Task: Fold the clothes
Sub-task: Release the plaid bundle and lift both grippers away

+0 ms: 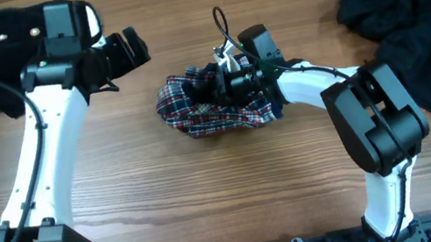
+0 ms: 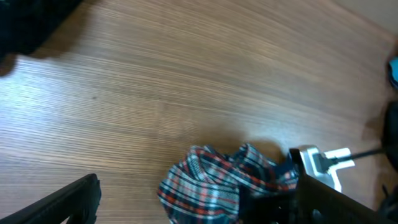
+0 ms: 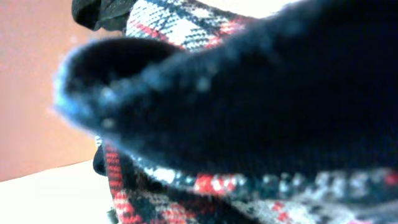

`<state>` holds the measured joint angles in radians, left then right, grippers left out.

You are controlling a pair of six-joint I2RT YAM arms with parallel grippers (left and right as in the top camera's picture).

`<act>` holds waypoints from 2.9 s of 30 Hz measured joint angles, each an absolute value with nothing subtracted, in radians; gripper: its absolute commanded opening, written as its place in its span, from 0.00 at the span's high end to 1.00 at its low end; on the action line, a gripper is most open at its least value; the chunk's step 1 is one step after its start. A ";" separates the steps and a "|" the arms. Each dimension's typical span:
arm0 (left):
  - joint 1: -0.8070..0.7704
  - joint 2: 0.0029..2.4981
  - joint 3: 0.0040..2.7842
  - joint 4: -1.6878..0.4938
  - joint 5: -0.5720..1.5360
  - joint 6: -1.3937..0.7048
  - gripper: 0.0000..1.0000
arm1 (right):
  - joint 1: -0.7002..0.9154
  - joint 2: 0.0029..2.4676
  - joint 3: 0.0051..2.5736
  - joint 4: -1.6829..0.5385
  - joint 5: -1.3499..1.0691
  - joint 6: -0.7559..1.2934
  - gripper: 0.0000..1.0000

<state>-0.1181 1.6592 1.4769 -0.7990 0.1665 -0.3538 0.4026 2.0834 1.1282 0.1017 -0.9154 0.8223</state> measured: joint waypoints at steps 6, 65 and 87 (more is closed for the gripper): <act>-0.144 1.659 1.477 -0.801 0.167 -0.346 0.00 | 0.405 2.083 1.128 0.123 -0.900 0.824 0.92; -0.375 1.932 1.350 -0.571 0.409 0.007 0.00 | 0.007 1.959 1.237 0.141 -1.258 0.538 0.04; -0.336 1.790 1.428 -0.560 0.405 -0.026 0.00 | -0.049 1.779 1.245 -0.095 -1.283 0.575 0.01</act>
